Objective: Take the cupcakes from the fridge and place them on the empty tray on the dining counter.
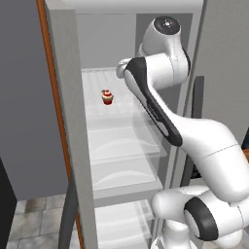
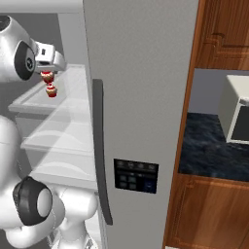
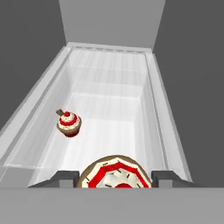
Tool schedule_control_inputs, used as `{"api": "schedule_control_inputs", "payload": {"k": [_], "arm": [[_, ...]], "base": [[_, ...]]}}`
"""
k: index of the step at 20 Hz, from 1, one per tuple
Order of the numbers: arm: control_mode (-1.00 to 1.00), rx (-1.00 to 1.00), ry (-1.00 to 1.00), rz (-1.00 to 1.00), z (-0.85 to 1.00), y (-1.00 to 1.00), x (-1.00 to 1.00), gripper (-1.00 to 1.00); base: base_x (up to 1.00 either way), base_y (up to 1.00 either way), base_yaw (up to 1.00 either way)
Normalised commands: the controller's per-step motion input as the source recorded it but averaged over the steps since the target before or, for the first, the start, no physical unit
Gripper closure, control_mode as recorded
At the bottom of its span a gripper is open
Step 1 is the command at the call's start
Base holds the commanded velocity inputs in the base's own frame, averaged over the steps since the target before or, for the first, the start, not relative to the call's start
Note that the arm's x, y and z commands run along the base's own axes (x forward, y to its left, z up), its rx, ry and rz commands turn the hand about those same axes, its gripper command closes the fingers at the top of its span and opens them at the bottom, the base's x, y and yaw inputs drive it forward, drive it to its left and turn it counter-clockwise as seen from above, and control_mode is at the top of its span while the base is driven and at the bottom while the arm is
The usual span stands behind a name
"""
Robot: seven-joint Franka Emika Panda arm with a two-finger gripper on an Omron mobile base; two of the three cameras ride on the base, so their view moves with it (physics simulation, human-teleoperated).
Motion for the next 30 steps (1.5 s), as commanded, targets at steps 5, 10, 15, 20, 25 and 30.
{"api": "schedule_control_inputs", "payload": {"k": [5, 10, 15, 20, 25, 30], "arm": [[-1.0, -0.02, 0.13, 0.0, 0.04, -0.06, -0.95, 1.0], [-1.0, -0.07, 0.08, 0.0, -0.09, -0.24, -0.88, 1.0], [-1.0, -0.07, 0.0, 0.0, -0.36, -0.43, -0.55, 1.0], [-1.0, 0.0, 0.01, 0.0, -0.51, -0.35, -0.43, 1.0], [-1.0, 0.0, 0.0, 0.0, -0.44, -0.21, -0.4, 1.0], [-1.0, 0.0, 0.0, 0.0, -0.39, -0.01, -0.04, 1.0]], "base": [[0.0, 0.0, 0.0], [0.0, 0.0, 0.0], [0.0, 0.0, 0.0], [0.0, 0.0, 0.0], [0.0, 0.0, 0.0], [0.0, 0.0, 0.0]]}}
